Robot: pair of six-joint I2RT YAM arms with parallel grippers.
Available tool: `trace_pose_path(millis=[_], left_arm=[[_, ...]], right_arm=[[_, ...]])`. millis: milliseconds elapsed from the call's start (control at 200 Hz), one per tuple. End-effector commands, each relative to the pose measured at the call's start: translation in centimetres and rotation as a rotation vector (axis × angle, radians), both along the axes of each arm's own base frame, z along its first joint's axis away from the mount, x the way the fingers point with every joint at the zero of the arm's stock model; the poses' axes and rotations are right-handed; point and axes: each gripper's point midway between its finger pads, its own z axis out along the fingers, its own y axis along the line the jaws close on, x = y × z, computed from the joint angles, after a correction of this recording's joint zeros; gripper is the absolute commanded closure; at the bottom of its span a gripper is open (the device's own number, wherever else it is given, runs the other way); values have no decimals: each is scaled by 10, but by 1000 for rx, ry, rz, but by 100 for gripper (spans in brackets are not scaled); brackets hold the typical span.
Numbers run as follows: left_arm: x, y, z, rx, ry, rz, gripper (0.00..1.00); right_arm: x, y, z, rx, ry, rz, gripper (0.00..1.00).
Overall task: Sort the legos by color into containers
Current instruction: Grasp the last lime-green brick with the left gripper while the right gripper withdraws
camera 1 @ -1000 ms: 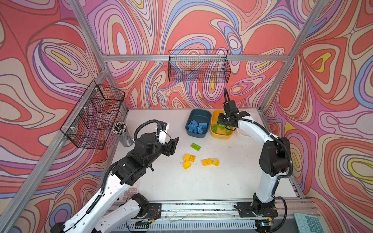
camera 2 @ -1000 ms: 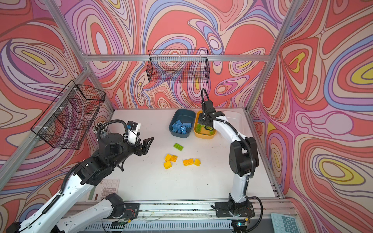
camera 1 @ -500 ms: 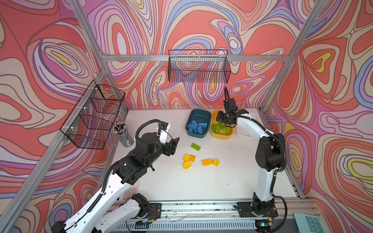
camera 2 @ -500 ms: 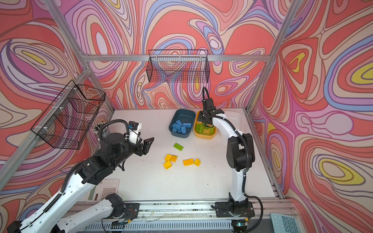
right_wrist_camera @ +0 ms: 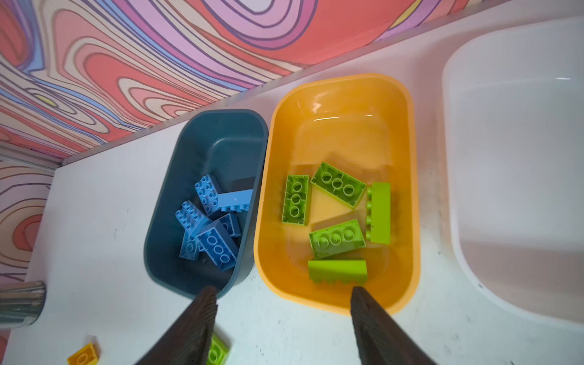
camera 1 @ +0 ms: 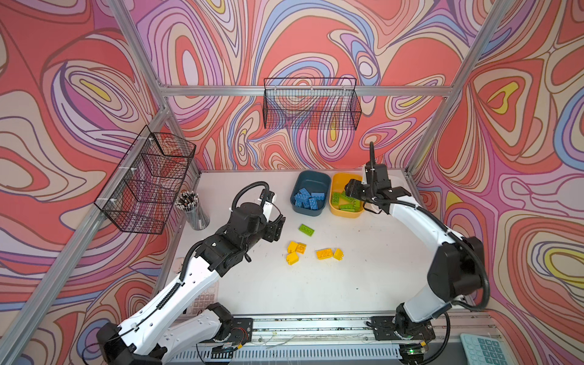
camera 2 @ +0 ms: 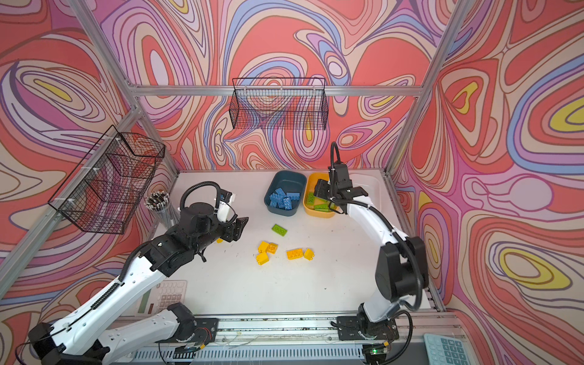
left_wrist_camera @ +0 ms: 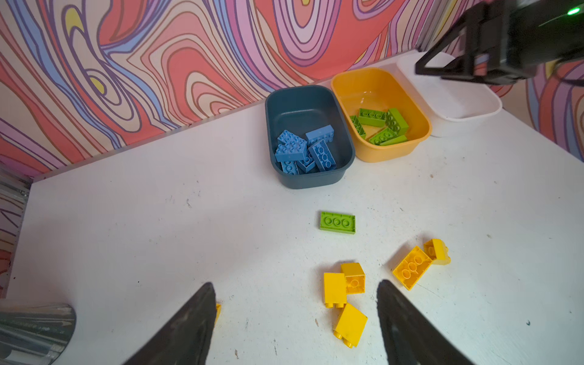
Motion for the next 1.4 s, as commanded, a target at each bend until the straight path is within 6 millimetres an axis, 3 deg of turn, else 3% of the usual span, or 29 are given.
trace_pose_path(millis=[0, 115, 260, 486, 836, 1052, 1232, 1392], left_arm=[[6, -3, -19, 54, 62, 7, 20], [10, -18, -39, 71, 156, -28, 20], [15, -39, -60, 57, 283, -59, 19], [29, -57, -107, 29, 411, -14, 19], [57, -86, -167, 129, 514, -36, 19], [64, -100, -196, 196, 543, -94, 18], [68, -111, -212, 198, 572, -114, 18], [73, -119, -223, 218, 589, -126, 19]], right_arm=[[-15, 2, 24, 71, -138, 25, 26], [-45, 9, 18, 140, -173, 84, 22], [-79, 10, -6, 214, -187, 109, 20], [-108, 1, -31, 265, -245, 83, 18], [-117, 3, -70, 284, -191, 87, 16], [-118, -2, -70, 271, -203, 61, 16], [-119, -24, -78, 211, -201, -49, 17], [-118, -26, -81, 204, -188, -63, 17]])
